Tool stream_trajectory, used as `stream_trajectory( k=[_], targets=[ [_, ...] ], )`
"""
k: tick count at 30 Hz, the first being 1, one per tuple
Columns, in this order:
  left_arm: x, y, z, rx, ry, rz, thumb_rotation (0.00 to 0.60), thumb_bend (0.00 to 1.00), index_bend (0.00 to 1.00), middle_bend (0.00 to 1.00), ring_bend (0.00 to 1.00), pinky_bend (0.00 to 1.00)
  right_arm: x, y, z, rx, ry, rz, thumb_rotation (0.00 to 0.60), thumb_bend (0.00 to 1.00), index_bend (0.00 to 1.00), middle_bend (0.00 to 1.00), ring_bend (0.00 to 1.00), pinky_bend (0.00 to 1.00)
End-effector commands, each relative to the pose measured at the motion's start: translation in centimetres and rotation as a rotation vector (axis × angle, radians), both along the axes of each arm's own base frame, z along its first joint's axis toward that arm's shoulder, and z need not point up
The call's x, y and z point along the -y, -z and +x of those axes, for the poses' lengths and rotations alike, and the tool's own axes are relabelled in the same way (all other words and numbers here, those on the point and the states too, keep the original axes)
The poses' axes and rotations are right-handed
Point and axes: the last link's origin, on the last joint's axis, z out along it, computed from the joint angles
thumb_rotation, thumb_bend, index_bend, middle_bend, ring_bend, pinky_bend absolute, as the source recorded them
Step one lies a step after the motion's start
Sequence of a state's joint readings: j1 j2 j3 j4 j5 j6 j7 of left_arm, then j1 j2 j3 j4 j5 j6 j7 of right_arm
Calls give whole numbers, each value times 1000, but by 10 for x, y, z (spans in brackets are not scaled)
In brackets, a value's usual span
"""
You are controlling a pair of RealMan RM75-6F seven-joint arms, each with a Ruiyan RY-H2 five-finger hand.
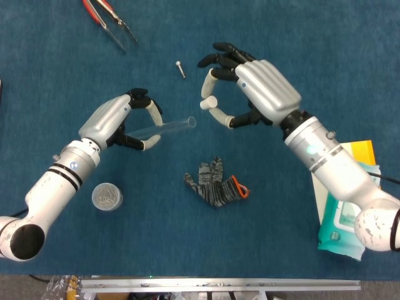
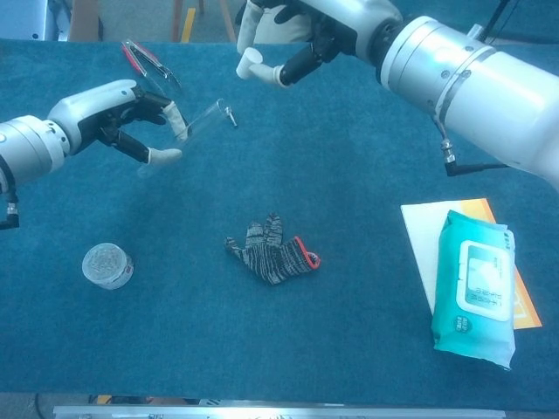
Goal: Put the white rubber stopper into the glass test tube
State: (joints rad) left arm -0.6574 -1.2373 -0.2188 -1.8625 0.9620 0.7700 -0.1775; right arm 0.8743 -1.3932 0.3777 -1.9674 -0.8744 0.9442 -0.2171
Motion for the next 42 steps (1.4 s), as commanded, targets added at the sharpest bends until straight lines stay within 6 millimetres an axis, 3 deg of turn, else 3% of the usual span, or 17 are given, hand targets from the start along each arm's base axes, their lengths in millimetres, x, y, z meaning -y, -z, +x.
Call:
stream_trajectory(
  k=[1, 42],
  targets=[
    [-1, -1, 0, 3, -3, -3, 600, 352, 584, 332, 90, 83, -1, 1, -1, 1, 3, 9, 600, 334, 552, 252, 68, 151],
    [-5, 3, 4, 16, -16, -27, 600, 352, 583, 331, 90, 83, -9, 16, -2, -9, 2, 63, 600, 334, 552, 252, 68, 151]
  ],
)
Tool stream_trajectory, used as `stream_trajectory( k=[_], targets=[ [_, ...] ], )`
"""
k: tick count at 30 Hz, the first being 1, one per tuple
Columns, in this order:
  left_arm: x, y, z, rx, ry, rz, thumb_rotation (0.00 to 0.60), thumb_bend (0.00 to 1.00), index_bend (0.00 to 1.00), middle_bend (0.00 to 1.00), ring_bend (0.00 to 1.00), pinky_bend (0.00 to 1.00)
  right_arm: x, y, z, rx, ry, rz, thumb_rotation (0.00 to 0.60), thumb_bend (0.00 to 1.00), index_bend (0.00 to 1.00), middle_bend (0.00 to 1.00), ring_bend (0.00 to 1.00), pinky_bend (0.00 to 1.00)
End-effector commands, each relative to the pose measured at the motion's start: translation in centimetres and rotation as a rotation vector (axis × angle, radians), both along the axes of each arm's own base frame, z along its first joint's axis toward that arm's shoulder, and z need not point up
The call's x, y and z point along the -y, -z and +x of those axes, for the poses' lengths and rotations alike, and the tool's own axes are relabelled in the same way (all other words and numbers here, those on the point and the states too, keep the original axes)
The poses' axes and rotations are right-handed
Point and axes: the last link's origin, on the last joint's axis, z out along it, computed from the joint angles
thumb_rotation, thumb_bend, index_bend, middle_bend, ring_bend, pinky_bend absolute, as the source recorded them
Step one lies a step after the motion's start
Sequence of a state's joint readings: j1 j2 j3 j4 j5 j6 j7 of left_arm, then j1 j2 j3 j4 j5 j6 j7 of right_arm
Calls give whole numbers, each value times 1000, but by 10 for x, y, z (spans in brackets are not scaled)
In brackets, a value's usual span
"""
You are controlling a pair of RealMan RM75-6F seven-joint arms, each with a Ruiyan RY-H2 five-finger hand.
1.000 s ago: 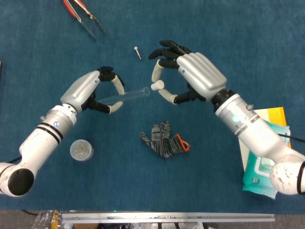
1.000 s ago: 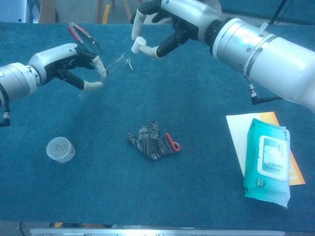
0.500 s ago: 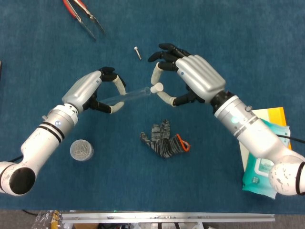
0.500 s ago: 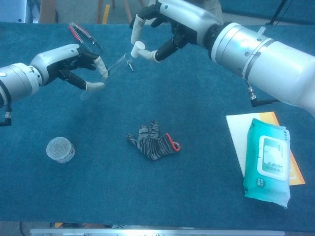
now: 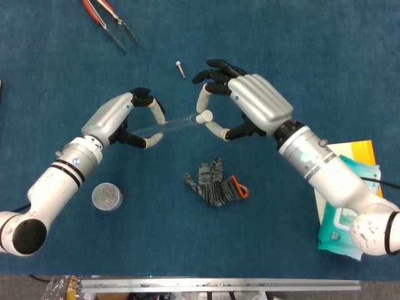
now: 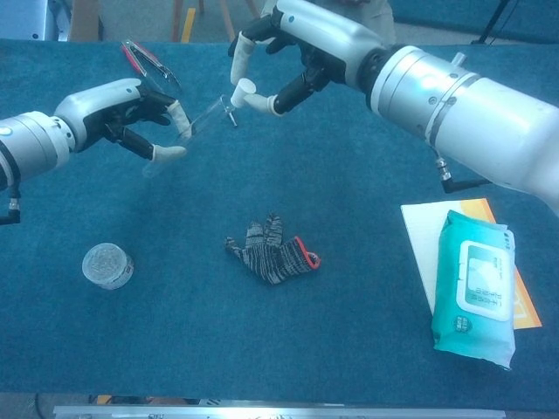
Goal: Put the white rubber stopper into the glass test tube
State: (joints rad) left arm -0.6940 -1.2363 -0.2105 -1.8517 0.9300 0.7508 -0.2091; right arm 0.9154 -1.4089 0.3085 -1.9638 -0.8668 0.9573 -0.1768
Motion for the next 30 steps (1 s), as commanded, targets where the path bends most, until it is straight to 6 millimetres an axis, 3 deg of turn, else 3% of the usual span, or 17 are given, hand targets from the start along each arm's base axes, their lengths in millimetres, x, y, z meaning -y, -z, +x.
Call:
stream_trajectory(
  k=[1, 30],
  targets=[
    [0, 1, 1, 0, 1, -2, 600, 352, 583, 331, 90, 83, 0, 1, 0, 1, 1, 2, 600, 334, 552, 252, 68, 151],
    [-2, 8, 7, 10, -5, -25, 600, 351, 580, 330, 90, 83, 1, 16, 4, 15, 4, 20, 600, 334, 552, 252, 68, 151]
  ],
)
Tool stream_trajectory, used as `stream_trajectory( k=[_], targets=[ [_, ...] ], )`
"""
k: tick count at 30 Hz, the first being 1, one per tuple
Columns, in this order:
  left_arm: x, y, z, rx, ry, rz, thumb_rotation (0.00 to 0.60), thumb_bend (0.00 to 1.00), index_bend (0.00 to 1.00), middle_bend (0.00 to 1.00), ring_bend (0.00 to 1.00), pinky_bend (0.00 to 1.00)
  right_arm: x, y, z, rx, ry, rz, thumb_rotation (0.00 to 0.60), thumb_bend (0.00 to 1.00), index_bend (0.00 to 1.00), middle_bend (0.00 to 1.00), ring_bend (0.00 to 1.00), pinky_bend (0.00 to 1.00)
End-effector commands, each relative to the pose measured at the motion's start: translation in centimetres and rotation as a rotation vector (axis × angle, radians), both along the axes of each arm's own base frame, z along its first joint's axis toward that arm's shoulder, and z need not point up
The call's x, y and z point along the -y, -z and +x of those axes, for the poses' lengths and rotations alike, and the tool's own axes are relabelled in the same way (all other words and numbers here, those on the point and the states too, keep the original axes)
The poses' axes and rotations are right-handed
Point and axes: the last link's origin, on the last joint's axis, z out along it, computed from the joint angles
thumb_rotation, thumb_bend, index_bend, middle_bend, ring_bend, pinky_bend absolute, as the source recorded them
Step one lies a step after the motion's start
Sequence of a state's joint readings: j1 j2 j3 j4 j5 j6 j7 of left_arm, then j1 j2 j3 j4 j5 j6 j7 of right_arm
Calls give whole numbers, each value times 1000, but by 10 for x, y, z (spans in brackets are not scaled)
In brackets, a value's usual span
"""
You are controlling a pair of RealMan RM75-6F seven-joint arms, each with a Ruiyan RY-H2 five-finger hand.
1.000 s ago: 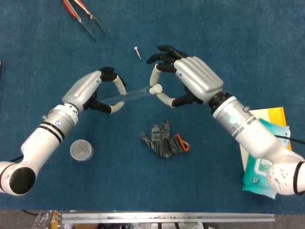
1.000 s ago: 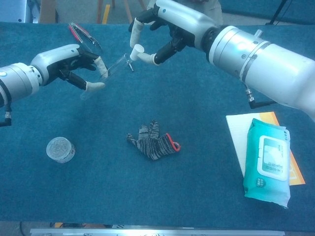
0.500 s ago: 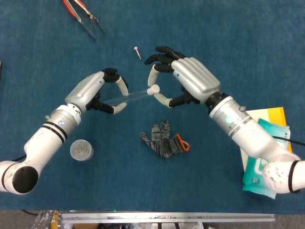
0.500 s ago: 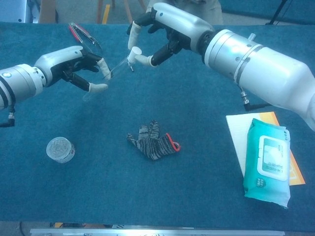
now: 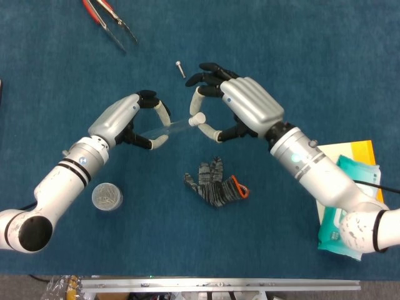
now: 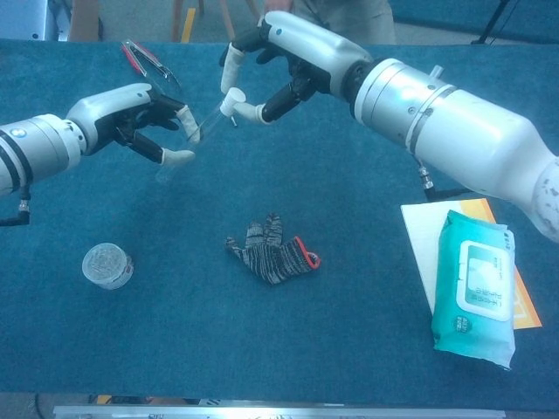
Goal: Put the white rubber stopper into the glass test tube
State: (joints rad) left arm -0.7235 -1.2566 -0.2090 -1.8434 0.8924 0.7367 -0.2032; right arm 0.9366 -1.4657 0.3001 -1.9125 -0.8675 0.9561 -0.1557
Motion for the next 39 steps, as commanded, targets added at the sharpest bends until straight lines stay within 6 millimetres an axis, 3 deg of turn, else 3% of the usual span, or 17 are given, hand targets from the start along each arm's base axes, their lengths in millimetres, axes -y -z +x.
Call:
stream_trajectory(
  k=[1, 24, 35, 39],
  targets=[
    [0, 0, 1, 2, 0, 0, 600, 351, 581, 330, 90, 83, 0, 1, 0, 0, -1, 1, 600, 334, 552, 252, 68, 151],
    [-2, -5, -3, -2, -6, 7, 600, 351, 581, 330, 90, 88, 1, 8, 0, 3, 1, 8, 600, 334, 550, 252, 68, 151],
    [-4, -4, -7, -7, -10, 3, 600, 351, 581, 332, 90, 108, 4, 8, -5, 4, 3, 4, 600, 334, 335, 249, 68, 151],
    [-5, -4, -9, -6, -14, 3, 600, 352, 581, 332, 91, 107, 5, 8, -6, 3, 2, 2, 600, 334, 303, 245, 69, 151]
  ],
)
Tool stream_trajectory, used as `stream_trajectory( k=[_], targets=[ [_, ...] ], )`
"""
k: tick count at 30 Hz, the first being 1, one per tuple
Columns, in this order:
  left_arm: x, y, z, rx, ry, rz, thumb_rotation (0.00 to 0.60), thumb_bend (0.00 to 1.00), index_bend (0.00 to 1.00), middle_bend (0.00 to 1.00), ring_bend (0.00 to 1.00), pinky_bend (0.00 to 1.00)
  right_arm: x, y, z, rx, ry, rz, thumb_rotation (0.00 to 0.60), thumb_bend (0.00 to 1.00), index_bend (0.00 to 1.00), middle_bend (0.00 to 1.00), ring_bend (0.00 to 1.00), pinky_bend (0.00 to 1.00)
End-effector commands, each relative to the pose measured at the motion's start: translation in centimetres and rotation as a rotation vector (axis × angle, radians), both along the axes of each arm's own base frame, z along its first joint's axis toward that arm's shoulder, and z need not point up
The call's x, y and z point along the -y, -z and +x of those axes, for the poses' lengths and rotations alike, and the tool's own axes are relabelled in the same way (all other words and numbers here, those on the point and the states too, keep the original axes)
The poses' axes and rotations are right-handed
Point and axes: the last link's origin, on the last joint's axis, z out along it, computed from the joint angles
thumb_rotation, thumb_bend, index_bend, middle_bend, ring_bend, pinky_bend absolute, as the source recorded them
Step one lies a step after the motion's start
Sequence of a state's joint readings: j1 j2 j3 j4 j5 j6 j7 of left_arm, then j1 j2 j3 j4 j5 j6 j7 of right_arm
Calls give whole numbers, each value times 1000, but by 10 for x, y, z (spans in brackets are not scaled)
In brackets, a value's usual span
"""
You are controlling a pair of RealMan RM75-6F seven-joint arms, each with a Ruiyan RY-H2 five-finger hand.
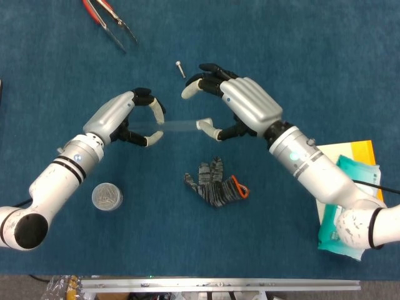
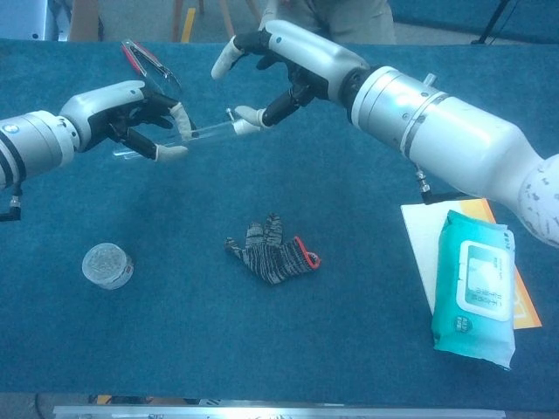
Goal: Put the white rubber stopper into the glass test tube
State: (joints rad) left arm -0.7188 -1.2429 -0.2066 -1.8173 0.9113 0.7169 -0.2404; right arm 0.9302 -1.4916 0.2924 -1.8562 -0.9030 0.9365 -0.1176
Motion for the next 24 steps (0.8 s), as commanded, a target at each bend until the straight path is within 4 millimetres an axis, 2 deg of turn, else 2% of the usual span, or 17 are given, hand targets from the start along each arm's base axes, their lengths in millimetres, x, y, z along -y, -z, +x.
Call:
stream_trajectory(
  k=[1, 10, 16, 24],
  targets=[
    [-1, 0, -1, 0, -2, 0, 600, 351, 581, 332, 91, 107, 1, 0, -1, 1, 1, -3, 600, 334, 295, 244, 68, 151],
    [-5, -3, -12, -16, -8, 10, 600, 352, 581, 332, 91, 107, 7, -16, -7, -1, 8, -53, 600, 334, 281, 244, 68, 151],
    [-7, -4, -30, -65, -5, 25, 600, 351, 583, 332, 91, 107, 14, -41, -24, -38, 29, -116, 600, 334, 281, 244, 68, 151],
    [-13, 7, -58, -190, 38, 66, 600, 351, 580, 332, 91, 107, 15, -73, -45, -81, 54, -180, 600, 334, 281, 244, 68, 151]
  ],
)
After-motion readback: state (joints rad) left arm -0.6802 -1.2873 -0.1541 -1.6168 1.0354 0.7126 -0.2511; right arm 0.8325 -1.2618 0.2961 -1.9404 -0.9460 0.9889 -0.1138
